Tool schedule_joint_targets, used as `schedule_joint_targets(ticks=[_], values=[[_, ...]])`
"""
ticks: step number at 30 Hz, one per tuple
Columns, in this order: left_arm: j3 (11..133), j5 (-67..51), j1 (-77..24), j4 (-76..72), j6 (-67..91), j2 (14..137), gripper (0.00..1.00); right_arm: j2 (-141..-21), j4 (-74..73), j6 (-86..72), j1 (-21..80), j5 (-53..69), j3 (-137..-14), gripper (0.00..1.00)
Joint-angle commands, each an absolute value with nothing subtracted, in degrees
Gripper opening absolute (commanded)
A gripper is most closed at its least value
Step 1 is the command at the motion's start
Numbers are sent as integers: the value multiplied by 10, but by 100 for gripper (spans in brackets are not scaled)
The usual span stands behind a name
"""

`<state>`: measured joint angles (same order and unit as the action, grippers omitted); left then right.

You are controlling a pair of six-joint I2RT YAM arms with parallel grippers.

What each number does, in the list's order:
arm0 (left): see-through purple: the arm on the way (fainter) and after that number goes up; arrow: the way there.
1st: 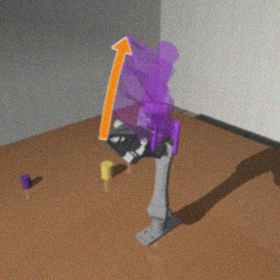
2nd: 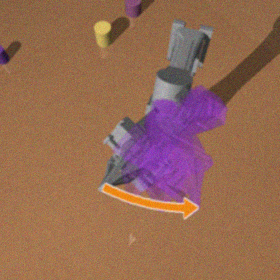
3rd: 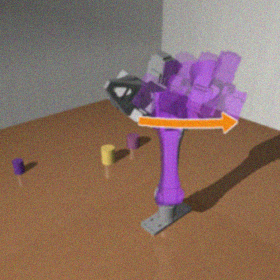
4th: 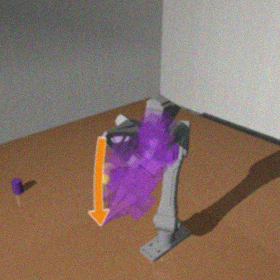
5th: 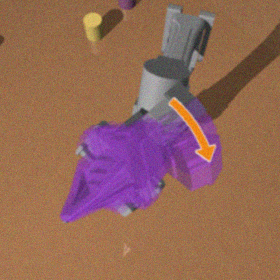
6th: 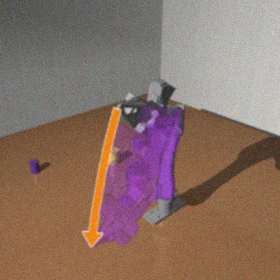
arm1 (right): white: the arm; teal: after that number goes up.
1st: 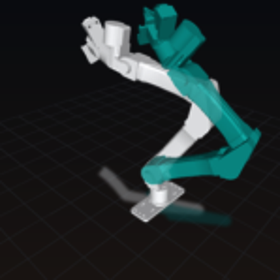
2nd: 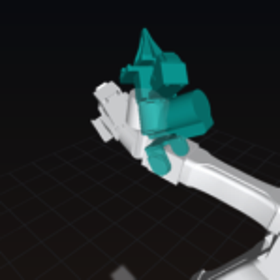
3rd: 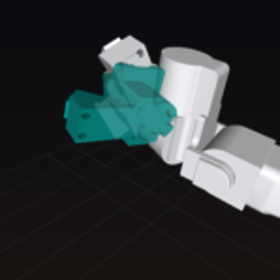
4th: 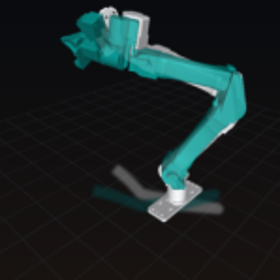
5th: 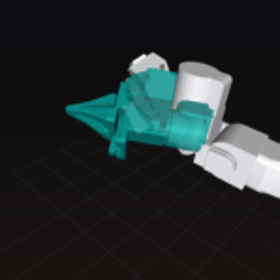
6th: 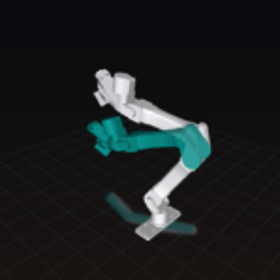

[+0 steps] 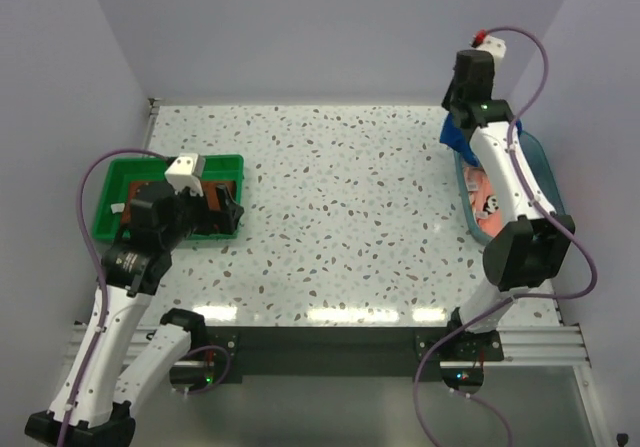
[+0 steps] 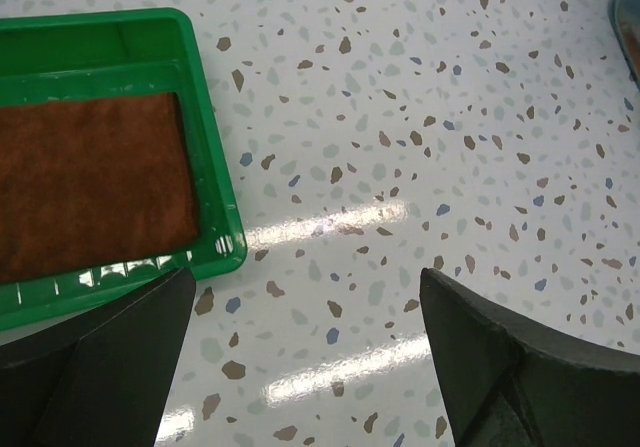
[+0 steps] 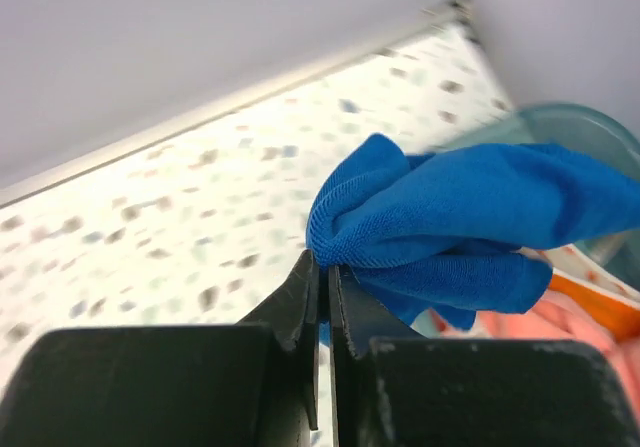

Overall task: Fold and stack the towels
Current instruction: Grab crumpled towel, then move the towel to the center of the board

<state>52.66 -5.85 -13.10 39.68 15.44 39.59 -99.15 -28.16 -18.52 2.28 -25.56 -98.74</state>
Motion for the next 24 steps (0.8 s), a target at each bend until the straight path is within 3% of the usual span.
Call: schedule_joint_targets(ticks=[1,8,12,15,19,24], values=[[551,-71,-134,366,151,410,100,-934,-259,-110,107,-240,-1035,0],[557,-69,-134,358,158,439,100,-919,-230,-27,207,-158,-1133,0],[555,-79,-134,345,167,456,100,-892,-216,-16,258,-110,-1123,0],[546,-88,-134,334,172,466,100,-841,-214,-48,291,-76,-1032,0],[525,-103,-134,322,182,478,100,-760,-209,-135,337,-48,-769,1],[490,-144,-134,291,197,498,100,-685,-289,-276,442,18,-548,12]])
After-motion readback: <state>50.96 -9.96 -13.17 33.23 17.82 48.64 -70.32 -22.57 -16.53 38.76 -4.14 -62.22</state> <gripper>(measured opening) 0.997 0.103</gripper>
